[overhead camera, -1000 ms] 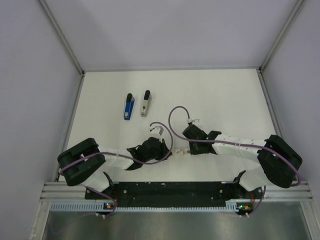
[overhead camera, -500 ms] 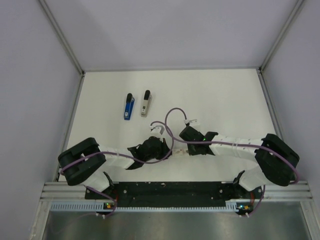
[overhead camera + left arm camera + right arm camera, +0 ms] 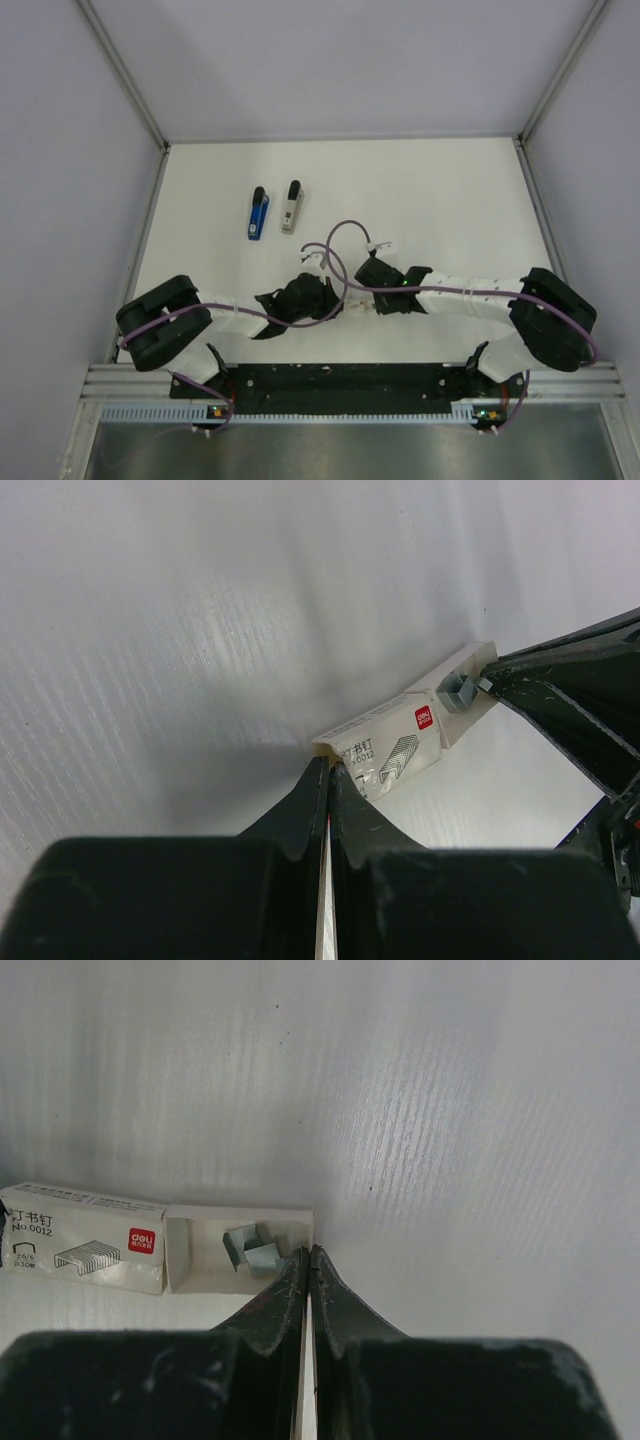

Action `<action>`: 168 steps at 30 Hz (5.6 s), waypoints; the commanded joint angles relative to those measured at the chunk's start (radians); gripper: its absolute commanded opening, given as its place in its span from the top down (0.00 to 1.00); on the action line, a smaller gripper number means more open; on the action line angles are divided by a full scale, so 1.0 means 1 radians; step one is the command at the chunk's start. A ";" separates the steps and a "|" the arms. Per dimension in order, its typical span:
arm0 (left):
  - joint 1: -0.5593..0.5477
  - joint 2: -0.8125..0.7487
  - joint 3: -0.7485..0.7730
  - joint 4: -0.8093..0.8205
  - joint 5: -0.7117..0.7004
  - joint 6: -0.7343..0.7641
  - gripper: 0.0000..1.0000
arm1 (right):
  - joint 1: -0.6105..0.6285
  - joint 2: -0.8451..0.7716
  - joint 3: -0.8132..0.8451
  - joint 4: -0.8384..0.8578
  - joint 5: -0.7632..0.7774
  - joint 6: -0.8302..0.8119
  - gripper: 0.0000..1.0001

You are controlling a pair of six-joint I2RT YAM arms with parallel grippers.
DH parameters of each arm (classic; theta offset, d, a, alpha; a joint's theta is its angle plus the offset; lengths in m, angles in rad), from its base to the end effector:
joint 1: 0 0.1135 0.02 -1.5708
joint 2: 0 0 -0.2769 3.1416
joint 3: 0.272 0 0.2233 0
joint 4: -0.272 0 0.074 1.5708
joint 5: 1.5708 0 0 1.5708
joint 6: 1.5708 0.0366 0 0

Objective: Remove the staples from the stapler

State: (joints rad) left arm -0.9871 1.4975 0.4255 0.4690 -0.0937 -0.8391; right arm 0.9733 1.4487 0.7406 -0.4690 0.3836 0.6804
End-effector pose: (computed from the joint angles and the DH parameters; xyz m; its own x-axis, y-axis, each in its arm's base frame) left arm 0.1386 -0.2036 0.1668 -0.7954 -0.1399 -0.5898 0.2942 0.7617 -0.5774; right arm 0.1408 0.1825 0.1943 -0.8353 -0.1906 -0.5156 -0.2063 0.9781 -0.0273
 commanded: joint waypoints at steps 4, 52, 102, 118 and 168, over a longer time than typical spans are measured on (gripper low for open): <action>-0.001 0.004 0.025 0.036 -0.005 0.002 0.97 | 0.030 0.006 0.025 -0.013 0.044 0.051 1.00; -0.001 0.012 0.032 0.030 -0.005 0.003 0.98 | -0.022 -0.109 -0.027 0.007 0.018 0.048 0.80; -0.001 0.024 0.042 0.048 -0.015 -0.005 0.97 | 0.002 -0.076 -0.029 0.013 0.012 0.061 1.00; -0.002 0.020 0.045 0.031 -0.018 -0.040 0.98 | 0.022 -0.053 -0.009 0.012 0.014 0.082 1.00; -0.213 -0.092 -0.019 -0.105 -0.354 -0.296 0.99 | 0.151 -0.033 0.016 0.009 0.058 0.269 1.00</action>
State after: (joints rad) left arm -1.1938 1.4029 0.3923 0.3359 -0.4278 -1.1320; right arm 1.1038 1.4044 0.7101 -0.4786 0.4194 0.9447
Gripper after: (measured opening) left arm 0.029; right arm 0.004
